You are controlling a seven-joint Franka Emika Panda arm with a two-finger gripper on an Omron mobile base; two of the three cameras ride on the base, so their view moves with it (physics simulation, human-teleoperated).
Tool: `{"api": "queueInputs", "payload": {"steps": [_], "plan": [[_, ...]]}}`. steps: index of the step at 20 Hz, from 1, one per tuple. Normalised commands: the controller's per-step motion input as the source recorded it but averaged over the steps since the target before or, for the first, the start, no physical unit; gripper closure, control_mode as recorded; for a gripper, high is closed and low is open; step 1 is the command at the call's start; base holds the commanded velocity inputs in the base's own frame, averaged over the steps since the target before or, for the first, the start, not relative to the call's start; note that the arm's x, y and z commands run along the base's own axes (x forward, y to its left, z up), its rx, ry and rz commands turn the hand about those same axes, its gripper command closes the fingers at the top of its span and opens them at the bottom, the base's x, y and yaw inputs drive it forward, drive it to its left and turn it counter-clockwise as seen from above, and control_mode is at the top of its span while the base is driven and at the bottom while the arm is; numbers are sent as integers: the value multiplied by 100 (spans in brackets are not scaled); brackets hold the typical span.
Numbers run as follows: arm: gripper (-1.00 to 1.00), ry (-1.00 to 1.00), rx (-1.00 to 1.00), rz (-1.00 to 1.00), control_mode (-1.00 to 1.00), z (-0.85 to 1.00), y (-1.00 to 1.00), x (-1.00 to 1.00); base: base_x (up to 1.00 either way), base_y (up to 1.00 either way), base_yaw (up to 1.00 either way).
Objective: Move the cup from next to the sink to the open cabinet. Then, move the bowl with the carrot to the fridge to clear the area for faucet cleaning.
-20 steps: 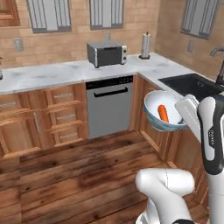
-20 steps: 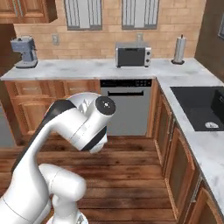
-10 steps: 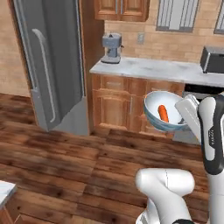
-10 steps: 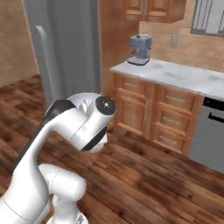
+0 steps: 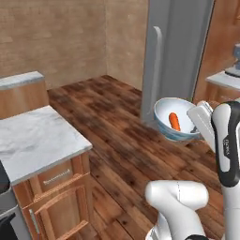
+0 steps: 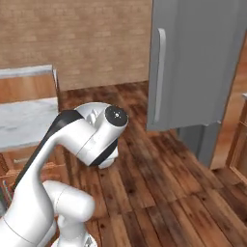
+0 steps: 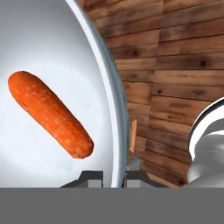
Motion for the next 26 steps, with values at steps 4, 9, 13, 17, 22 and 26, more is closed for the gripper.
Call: {"api": "queueInputs", "payload": {"steps": [4, 9, 13, 17, 22, 26], "plan": [[100, 0, 0, 0, 100, 0, 0, 0, 23, -1, 86], [100, 0, 0, 0, 100, 0, 0, 0, 87, -39, 62], [100, 0, 0, 0, 100, 0, 0, 0, 100, -76, 38], [100, 0, 0, 0, 100, 0, 0, 0, 96, -91, 25], [100, 0, 0, 0, 100, 0, 0, 0, 68, -73, 12], [100, 0, 0, 0, 100, 0, 0, 0, 100, 0, -3]]}}
